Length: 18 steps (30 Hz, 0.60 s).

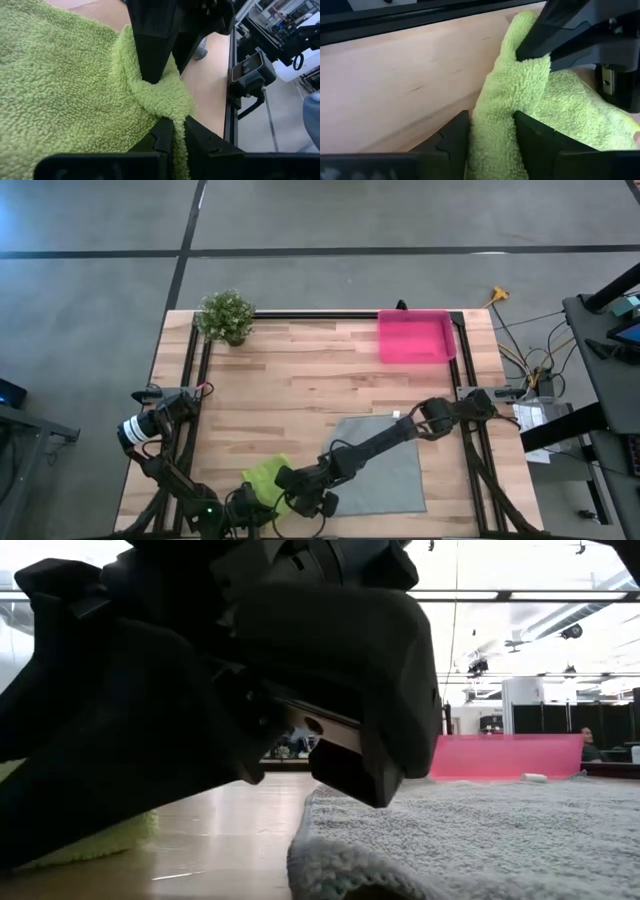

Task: Roll microfiber towels into tight, uniform cylinder then place into a basket
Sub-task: Roll the green microfiber cloth

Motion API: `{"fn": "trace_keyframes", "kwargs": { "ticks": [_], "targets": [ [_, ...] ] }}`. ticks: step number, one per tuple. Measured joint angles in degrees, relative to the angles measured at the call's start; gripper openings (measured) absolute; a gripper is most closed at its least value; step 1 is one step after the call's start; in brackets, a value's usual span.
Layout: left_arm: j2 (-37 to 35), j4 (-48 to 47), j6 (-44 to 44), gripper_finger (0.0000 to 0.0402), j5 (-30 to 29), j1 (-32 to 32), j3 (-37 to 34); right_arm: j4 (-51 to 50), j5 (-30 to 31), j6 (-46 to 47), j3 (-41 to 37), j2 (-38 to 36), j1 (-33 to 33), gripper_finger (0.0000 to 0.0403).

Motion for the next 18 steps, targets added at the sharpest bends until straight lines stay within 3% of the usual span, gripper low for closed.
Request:
{"fn": "trace_keyframes", "kwargs": {
  "ticks": [6, 10, 14, 18],
  "targets": [
    [-0.3, 0.9, 6.0, 0.0008, 2.1, 0.0, 0.7, 0.4, -0.9, 2.5, -0.1, 0.1, -0.3, 0.0084],
    [-1.9, 2.1, 13.5, 0.0008, 2.0, 0.2, 1.0, 0.3, -8.6, 8.9, -0.3, 0.1, -2.0, 0.0022],
    [-3.1, 1.4, 21.2, 0.0016, 2.3, 0.4, 0.9, -0.1, -16.9, 20.4, -0.5, 0.1, -4.9, 0.0016],
    [-3.7, 0.4, 26.1, 0.0060, 1.8, 0.6, 0.8, 0.1, -20.3, 30.2, -1.6, 0.2, -7.2, 0.0015]
  ]
}}
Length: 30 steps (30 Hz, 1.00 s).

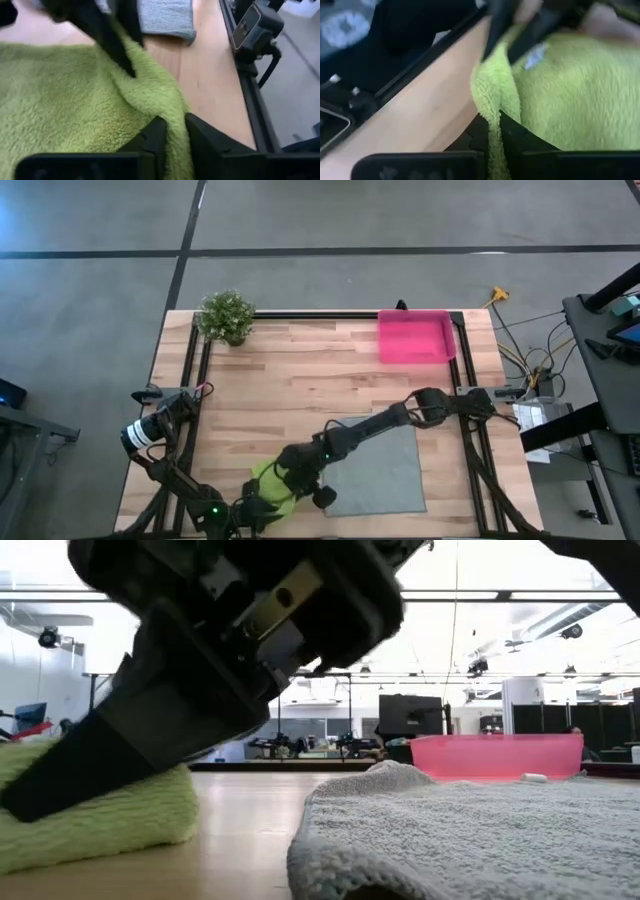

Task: Roll microfiber towels into tight, uniform cylinder then place into a basket
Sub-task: Roll the green microfiber cloth

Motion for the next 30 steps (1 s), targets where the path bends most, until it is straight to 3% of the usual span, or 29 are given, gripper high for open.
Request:
{"fn": "trace_keyframes", "kwargs": {
  "ticks": [6, 11, 16, 18, 24, 30],
  "targets": [
    [-2.0, -3.2, 4.3, 0.0143, 1.0, 0.3, -0.1, 3.4, -0.1, 9.7, -3.3, -0.2, -0.5, 0.0014],
    [-5.5, -5.0, 17.8, 0.0181, 2.5, 0.1, -0.1, 7.0, 0.1, 17.8, -5.7, -0.3, -0.5, 0.0014],
    [-6.6, -5.1, 38.1, 0.0181, -0.7, 0.1, 3.4, 11.0, 0.7, 25.6, -7.4, -0.4, -0.6, 0.0013],
    [-6.4, -8.0, 42.5, 0.0176, -2.5, 0.3, 5.3, 11.8, 1.0, 28.0, -7.9, -0.4, -0.6, 0.0013],
    [-6.1, -20.5, 44.6, 0.0168, -5.5, 0.4, 10.2, 11.4, 1.6, 30.1, -8.1, -0.5, -0.6, 0.0013],
    [-5.0, -22.8, 44.6, 0.0168, -3.3, 0.7, 11.8, 11.5, 1.6, 31.4, -8.1, -0.5, -0.6, 0.0013]
  ]
}}
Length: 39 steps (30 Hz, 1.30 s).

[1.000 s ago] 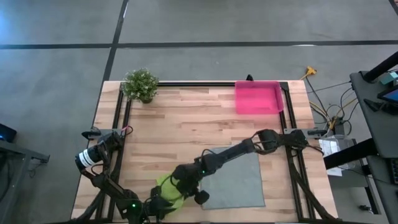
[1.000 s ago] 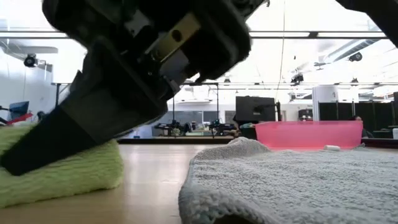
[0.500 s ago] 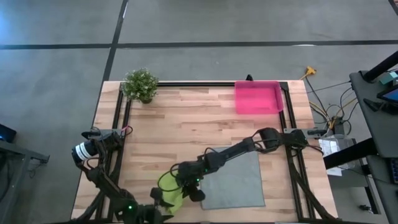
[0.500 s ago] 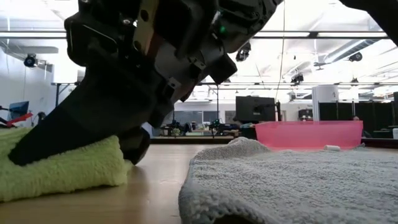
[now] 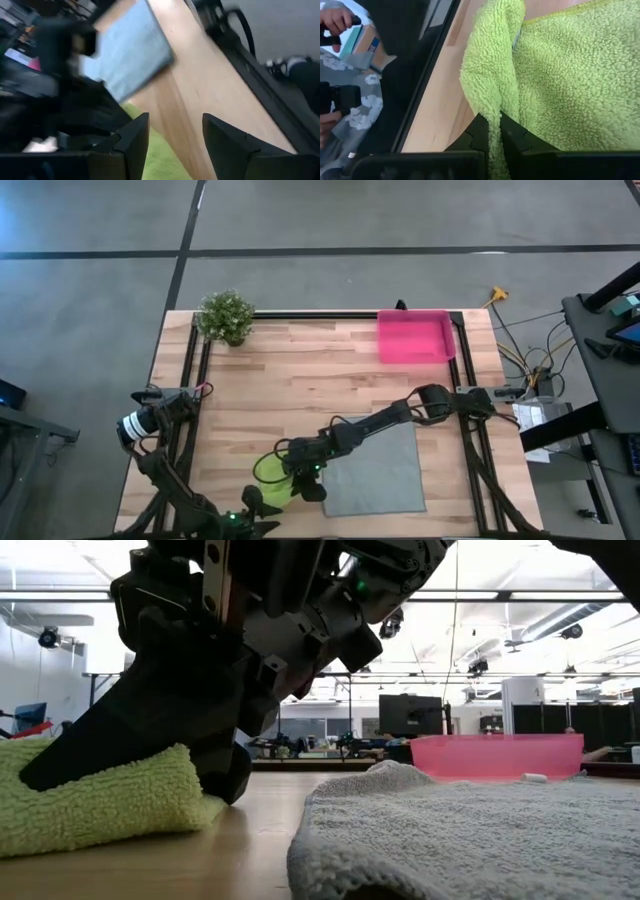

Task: Roll microfiber towels into tight, uniform cylinder then place into a basket
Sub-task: Roll the green microfiber cloth

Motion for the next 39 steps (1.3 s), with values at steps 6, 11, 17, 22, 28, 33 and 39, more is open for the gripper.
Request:
{"fn": "trace_keyframes", "kwargs": {
  "ticks": [6, 11, 17, 22, 28, 33, 39],
  "targets": [
    [3.9, -0.4, -3.3, 0.0168, 2.6, 0.7, -0.1, 0.0, 0.1, 0.5, 0.0, 0.0, 0.0, 0.0013],
    [4.4, -7.0, -6.8, 0.0168, -0.5, 0.7, 1.5, -0.3, 0.4, 0.6, 0.0, 0.0, 0.1, 0.0013],
    [4.4, -26.3, -17.6, 0.0168, 2.3, 0.5, 5.2, -0.7, 0.4, 0.6, 0.0, 0.0, 0.2, 0.0013],
    [4.4, -28.7, -23.6, 0.0168, 5.1, 0.5, 5.1, -0.7, 0.5, 0.6, 0.0, 0.0, 0.2, 0.0013],
    [4.3, -26.6, -26.1, 0.0168, 7.9, 1.3, 4.1, -0.4, 0.5, 0.7, 0.0, 0.0, 0.2, 0.0013],
    [4.3, -26.6, -34.6, 0.0150, 8.0, 1.7, 3.3, -0.3, 0.4, -0.4, -0.1, 0.0, 0.2, 0.0013],
    [4.4, -25.9, -38.8, 0.0047, 8.9, 1.8, 3.0, -0.7, 0.5, -5.7, -0.3, -1.1, 0.2, 0.0035]
  ]
}}
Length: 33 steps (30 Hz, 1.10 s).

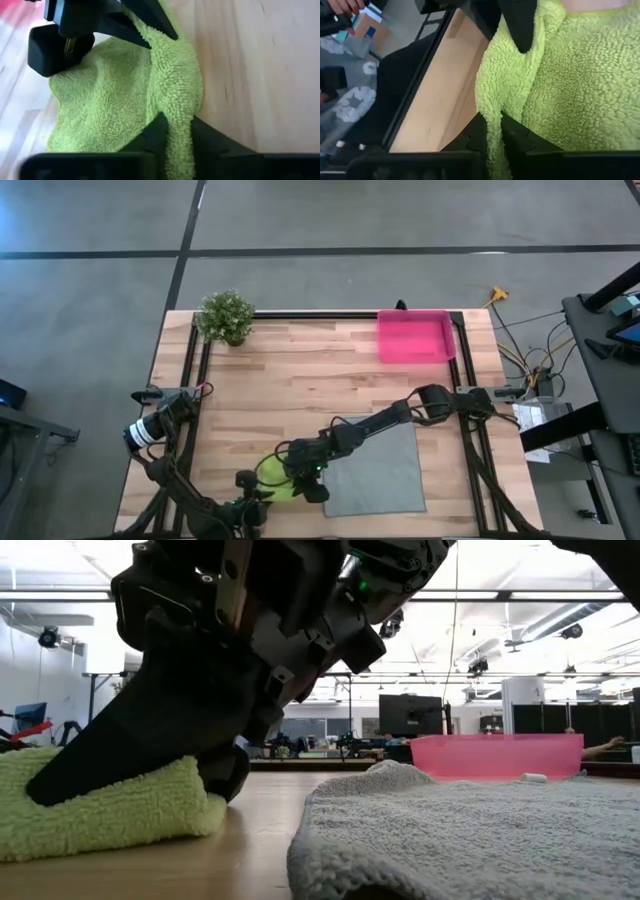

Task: Roll microfiber towels into tight, uniform cylinder then place into a basket
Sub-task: Roll the green microfiber cloth

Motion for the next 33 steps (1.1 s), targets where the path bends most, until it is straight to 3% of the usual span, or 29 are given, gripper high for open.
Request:
{"fn": "trace_keyframes", "kwargs": {
  "ticks": [3, 12, 16, 19, 23, 27, 29, 33],
  "targets": [
    [0.0, 1.7, -0.2, 0.0013, 0.8, 0.3, -0.1, -0.4, -0.2, -3.1, -0.1, -0.9, 0.0, 0.0048],
    [-1.3, 8.1, -2.7, 0.0012, 6.3, 2.2, -0.6, -1.8, 0.4, -17.7, -0.3, -6.1, 0.7, 0.0056],
    [-3.5, 16.8, -4.8, 0.0012, 6.7, 2.3, -4.9, -3.4, 2.5, -27.3, -0.2, -8.9, 2.4, 0.0056],
    [-5.2, 25.5, -8.7, 0.0012, 6.4, 2.3, -10.0, -6.0, 7.5, -36.1, -0.2, -10.5, 4.6, 0.0055],
    [-7.0, 44.0, -12.3, 0.0011, 4.3, 2.0, -19.0, -9.0, 17.3, -46.5, -0.1, -11.4, 8.1, 0.0054],
    [-7.1, 65.2, -12.0, 0.0011, 3.3, 2.2, -28.1, -11.9, 36.4, -54.0, -0.1, -11.4, 11.5, 0.0054],
    [-7.3, 71.5, -13.8, 0.0011, 2.5, 2.6, -31.2, -12.3, 44.4, -56.0, -0.1, -11.1, 12.8, 0.0054],
    [-7.3, 75.8, -17.7, 0.0011, 3.8, 3.7, -34.4, -12.5, 48.2, -56.2, -0.5, -11.1, 13.4, 0.0054]
  ]
}}
